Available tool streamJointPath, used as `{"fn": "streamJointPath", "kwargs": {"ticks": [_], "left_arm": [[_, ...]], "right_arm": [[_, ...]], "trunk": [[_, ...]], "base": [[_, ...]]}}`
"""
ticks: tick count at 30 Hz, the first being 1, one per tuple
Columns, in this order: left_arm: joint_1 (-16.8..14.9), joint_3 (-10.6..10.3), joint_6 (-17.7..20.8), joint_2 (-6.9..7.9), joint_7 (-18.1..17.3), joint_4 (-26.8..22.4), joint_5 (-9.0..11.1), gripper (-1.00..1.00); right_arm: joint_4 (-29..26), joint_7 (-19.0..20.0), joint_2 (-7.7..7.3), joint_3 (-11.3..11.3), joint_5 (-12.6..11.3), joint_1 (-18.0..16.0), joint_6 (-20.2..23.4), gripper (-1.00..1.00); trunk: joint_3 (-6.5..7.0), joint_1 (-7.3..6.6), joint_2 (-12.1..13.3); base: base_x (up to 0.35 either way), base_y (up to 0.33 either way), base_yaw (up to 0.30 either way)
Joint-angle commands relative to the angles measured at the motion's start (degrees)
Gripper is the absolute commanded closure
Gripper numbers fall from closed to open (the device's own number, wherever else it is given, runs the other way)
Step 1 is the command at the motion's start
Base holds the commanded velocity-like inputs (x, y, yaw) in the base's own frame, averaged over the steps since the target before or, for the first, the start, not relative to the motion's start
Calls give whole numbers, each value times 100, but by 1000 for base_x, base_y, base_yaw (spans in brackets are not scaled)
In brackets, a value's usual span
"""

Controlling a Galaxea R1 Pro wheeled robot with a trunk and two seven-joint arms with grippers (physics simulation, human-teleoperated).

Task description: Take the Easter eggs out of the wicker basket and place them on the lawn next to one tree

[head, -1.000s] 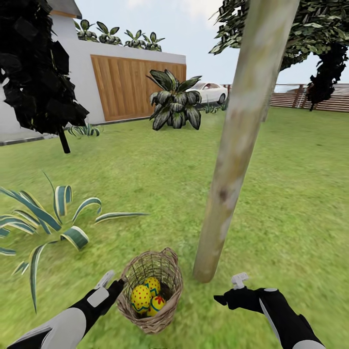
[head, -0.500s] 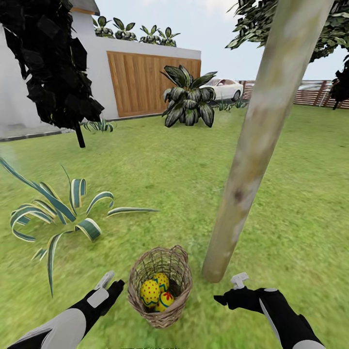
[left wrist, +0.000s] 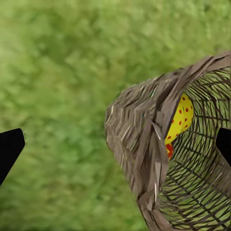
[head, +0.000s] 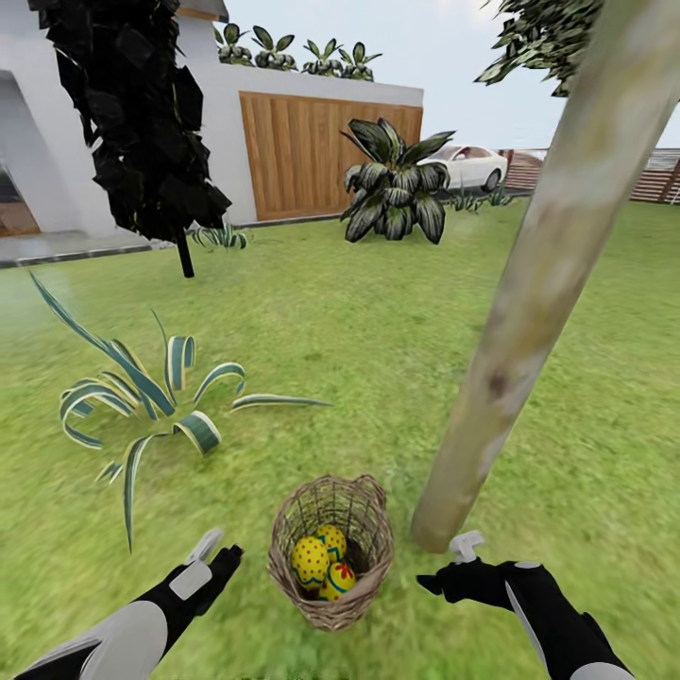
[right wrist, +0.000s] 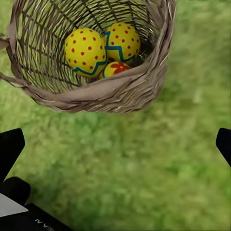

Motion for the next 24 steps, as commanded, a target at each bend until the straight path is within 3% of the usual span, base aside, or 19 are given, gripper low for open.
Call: {"fn": "streamJointPath", "kwargs": {"ticks": [1,24], "left_arm": [[-1,15,33,-2,26,-13,10,-100],[-1,15,33,-5,24,-13,4,-100]], "right_arm": [[-10,45,4,-25,46,-1,24,-100],[3,45,4,-25,37,0,-86,-100]], "trunk": [[-12,0,-3],[-172,0,-3]], "base": [[0,0,181],[0,0,181]]}}
